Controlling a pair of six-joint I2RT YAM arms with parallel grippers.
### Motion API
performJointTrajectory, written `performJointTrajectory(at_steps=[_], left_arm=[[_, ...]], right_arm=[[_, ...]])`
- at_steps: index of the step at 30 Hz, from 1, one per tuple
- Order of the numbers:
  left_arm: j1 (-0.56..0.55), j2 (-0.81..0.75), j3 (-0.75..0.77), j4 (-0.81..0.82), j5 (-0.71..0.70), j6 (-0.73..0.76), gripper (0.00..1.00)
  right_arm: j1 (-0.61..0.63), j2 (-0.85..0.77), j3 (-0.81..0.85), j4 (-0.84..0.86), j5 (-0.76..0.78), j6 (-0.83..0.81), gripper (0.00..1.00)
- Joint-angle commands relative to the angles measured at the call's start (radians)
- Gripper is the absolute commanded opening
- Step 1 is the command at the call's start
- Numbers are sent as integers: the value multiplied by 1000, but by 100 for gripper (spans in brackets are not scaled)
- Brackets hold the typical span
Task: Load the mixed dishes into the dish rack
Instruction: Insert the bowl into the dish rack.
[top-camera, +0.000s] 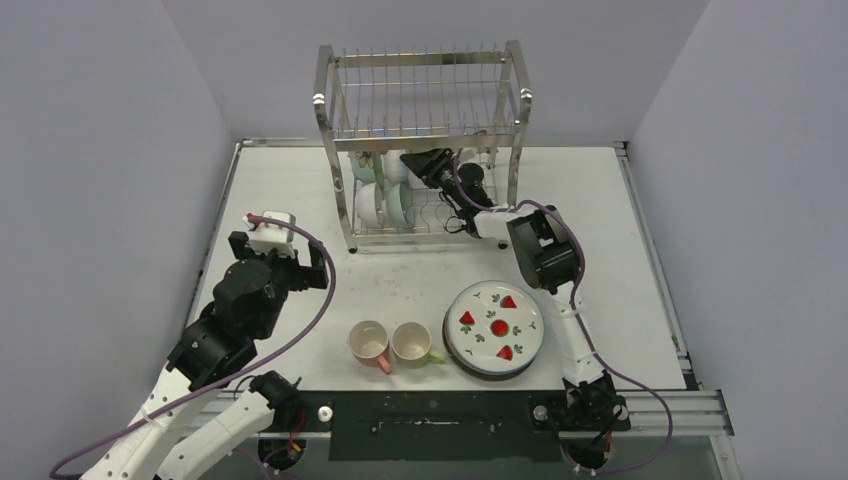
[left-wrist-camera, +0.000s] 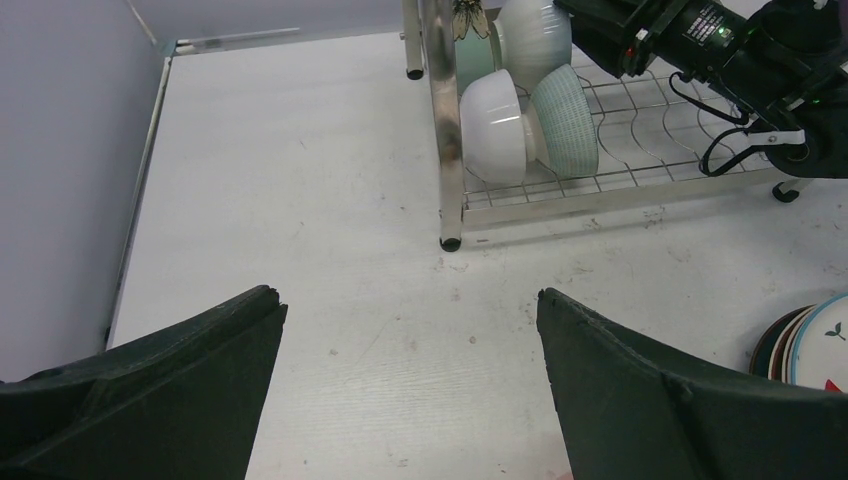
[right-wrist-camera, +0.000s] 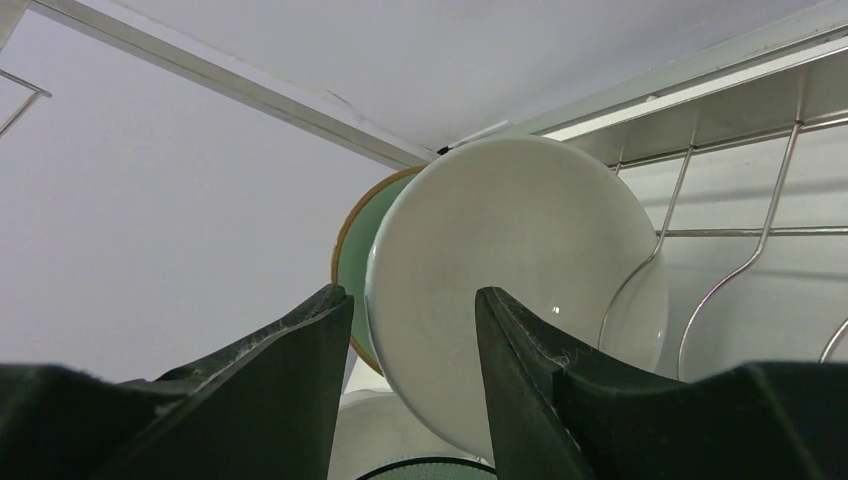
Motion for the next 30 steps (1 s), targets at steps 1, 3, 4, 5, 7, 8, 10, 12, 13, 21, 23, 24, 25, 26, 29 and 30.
performJointTrajectory(at_steps=[1, 3, 4, 5, 7, 8, 10, 12, 13, 21, 23, 24, 25, 26, 29, 30], left_arm=[[7, -4, 7, 43, 9, 7, 97], [7, -6, 7, 42, 10, 6, 97], [7, -7, 8, 42, 11, 6, 97], [7, -8, 8, 43, 12, 6, 97], [8, -9, 8, 43, 13, 6, 97], [7, -9, 8, 42, 12, 6, 97], [7, -9, 8, 42, 13, 6, 97], [8, -9, 9, 42, 14, 6, 97], [7, -9, 9, 41, 13, 6, 97], [8, -11, 10, 40, 12, 6, 97], [9, -10, 10, 40, 13, 4, 97], [9, -8, 10, 40, 13, 5, 97], [8, -8, 10, 40, 13, 5, 97], [10, -6, 10, 40, 12, 5, 97], [11, -4, 10, 38, 8, 6, 97], [11, -4, 10, 38, 6, 6, 97]], right_arm=[[8, -124, -21, -30, 48, -82, 49], [11, -143, -31, -57, 66, -102, 50], [12, -152, -38, -65, 76, -113, 50], [14, -162, -43, -77, 87, -124, 50], [18, -179, -55, -101, 111, -147, 51], [20, -186, -60, -111, 120, -155, 51], [25, -200, -66, -131, 139, -165, 53], [29, -219, -80, -149, 158, -177, 54], [32, -230, -91, -160, 166, -185, 54], [51, -318, -196, -213, 209, -236, 54], [53, -339, -229, -212, 210, -240, 53], [54, -350, -246, -213, 213, -241, 53], [56, -361, -264, -216, 217, -242, 53], [57, -371, -280, -216, 218, -243, 53], [62, -399, -334, -203, 221, -237, 53], [63, -410, -356, -204, 219, -237, 53]])
